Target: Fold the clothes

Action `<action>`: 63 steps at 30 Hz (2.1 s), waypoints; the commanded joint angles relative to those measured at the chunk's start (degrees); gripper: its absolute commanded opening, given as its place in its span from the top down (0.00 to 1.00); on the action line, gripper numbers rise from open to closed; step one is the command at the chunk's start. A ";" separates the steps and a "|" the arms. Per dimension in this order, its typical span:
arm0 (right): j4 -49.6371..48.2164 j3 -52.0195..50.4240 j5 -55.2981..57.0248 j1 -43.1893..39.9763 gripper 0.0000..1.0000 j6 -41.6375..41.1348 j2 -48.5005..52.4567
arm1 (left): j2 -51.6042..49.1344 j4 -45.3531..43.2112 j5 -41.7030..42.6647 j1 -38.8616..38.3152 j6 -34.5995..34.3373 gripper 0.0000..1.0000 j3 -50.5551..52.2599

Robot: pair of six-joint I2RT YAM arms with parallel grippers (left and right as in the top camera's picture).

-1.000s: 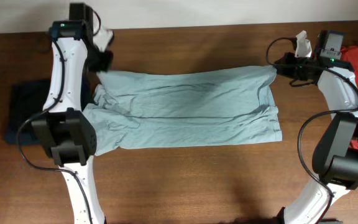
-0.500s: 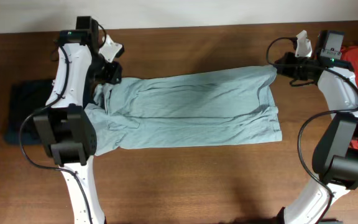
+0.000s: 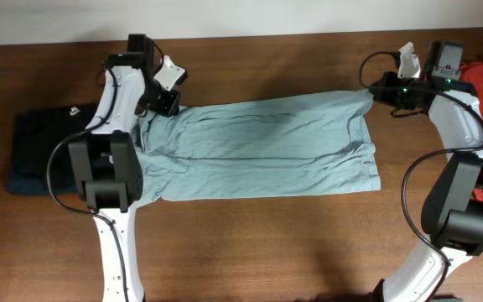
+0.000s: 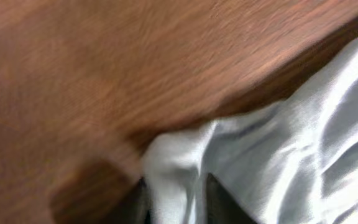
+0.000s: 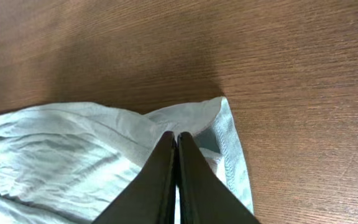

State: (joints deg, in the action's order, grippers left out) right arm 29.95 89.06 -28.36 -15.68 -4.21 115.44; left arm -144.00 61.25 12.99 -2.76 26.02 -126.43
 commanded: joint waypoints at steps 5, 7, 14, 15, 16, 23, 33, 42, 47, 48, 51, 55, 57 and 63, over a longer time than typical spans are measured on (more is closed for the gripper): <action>0.24 1.29 0.33 -0.26 0.96 0.57 -1.42 | 0.07 1.14 -2.16 0.09 0.44 0.85 -2.14; 0.26 1.29 0.33 -0.26 0.96 0.57 -1.42 | 0.28 3.23 -2.93 0.09 0.26 0.88 -5.53; 2.29 1.29 0.68 -0.26 0.96 0.61 -1.42 | 0.46 15.08 -2.93 0.04 -0.85 0.96 -19.56; 2.95 1.29 1.14 -0.26 0.96 0.87 -1.49 | 0.46 17.14 -2.93 0.02 -0.85 0.99 -21.14; 3.80 1.29 1.66 -0.26 0.96 1.29 -1.55 | 0.48 19.76 -2.69 0.02 -0.90 0.99 -23.02; 7.85 1.29 1.84 -0.92 0.96 8.48 -3.28 | 0.57 34.84 1.05 -0.22 -1.03 1.00 -26.43; 18.23 1.27 2.01 -3.82 0.96 8.31 -7.30 | 0.57 35.47 -0.96 -4.09 -6.43 1.00 -26.23; 22.64 1.27 2.01 -3.02 0.96 8.28 -7.30 | 4.85 35.50 -3.23 -4.42 -9.77 0.99 -11.30; 28.79 1.22 2.05 -3.02 0.96 8.28 -7.30 | 8.17 35.50 -2.29 -4.33 -10.19 0.99 -2.84; 29.79 1.20 2.05 -3.02 0.96 8.28 -7.30 | 9.33 35.50 -2.29 -4.15 -10.19 1.00 -1.27; 33.24 0.72 2.08 -3.02 0.96 8.26 -7.28 | 13.09 35.50 -2.51 -2.69 -10.16 0.99 3.34; 33.53 -0.48 5.35 -3.02 0.96 8.22 -6.95 | 14.73 35.50 -2.29 -0.96 -10.43 0.99 7.28; 33.48 -0.50 7.87 -3.04 0.96 7.15 -6.27 | 14.82 35.50 -2.27 -0.44 -10.43 0.99 9.11; 34.58 -0.50 8.09 -3.04 0.95 6.95 -5.66 | 14.82 35.50 -2.27 -0.44 -10.38 0.94 9.75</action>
State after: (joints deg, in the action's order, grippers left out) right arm 63.86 88.95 -21.74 -19.03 3.07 109.32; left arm -130.58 96.64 10.09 -3.09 16.40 -116.81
